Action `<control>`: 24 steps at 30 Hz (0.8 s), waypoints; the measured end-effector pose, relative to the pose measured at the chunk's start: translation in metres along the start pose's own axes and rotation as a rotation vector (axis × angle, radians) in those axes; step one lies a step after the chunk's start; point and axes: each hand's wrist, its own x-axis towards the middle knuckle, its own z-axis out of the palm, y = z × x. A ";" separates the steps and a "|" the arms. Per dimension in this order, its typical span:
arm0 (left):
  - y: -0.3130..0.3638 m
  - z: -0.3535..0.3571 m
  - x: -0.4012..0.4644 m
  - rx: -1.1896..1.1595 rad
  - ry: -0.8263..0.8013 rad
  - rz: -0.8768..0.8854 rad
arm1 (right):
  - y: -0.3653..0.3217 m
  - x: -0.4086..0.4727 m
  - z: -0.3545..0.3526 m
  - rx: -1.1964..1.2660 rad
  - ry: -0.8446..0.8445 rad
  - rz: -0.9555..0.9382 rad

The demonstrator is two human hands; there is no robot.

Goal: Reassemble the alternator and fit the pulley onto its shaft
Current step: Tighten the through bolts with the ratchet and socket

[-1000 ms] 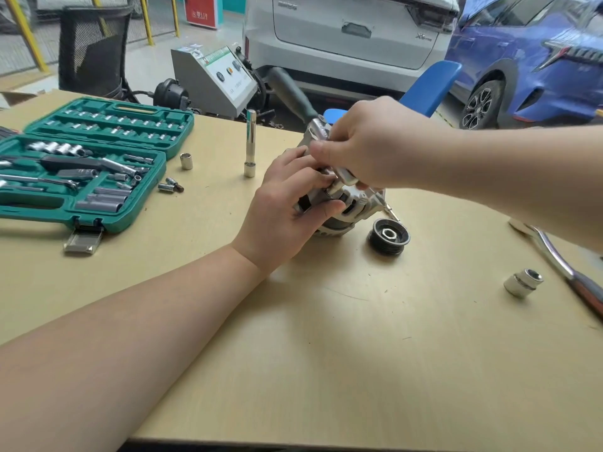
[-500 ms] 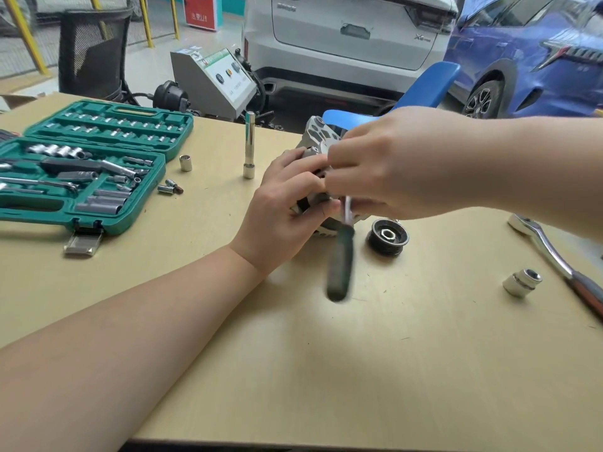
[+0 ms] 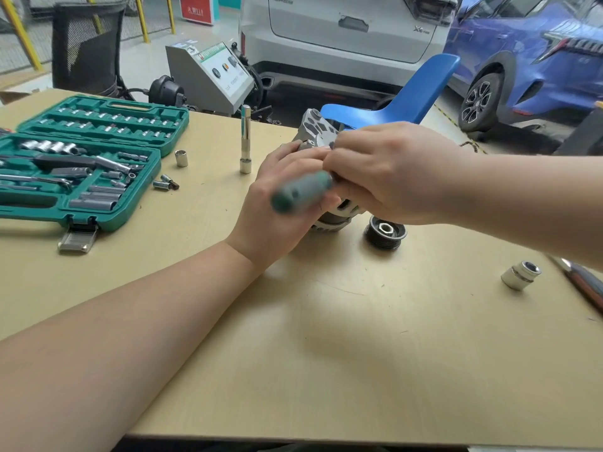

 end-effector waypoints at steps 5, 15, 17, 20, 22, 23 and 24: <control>0.005 -0.003 0.001 0.044 0.023 0.014 | -0.009 0.014 -0.005 0.151 -0.049 0.275; 0.001 -0.002 0.000 0.024 -0.010 0.009 | -0.003 0.045 -0.012 0.237 -0.223 0.712; 0.000 -0.002 0.002 0.026 -0.006 0.046 | -0.002 0.040 -0.014 0.153 -0.233 0.555; 0.000 -0.003 0.004 -0.001 -0.006 0.052 | -0.005 0.025 -0.016 -0.040 -0.244 0.173; 0.000 -0.003 0.003 -0.020 -0.017 0.052 | 0.000 0.012 -0.014 -0.148 -0.197 -0.123; -0.001 -0.002 0.002 -0.022 -0.023 0.056 | 0.005 0.004 -0.012 -0.172 -0.154 -0.207; -0.001 -0.002 0.002 -0.022 -0.028 0.050 | 0.009 -0.003 -0.009 -0.193 -0.118 -0.258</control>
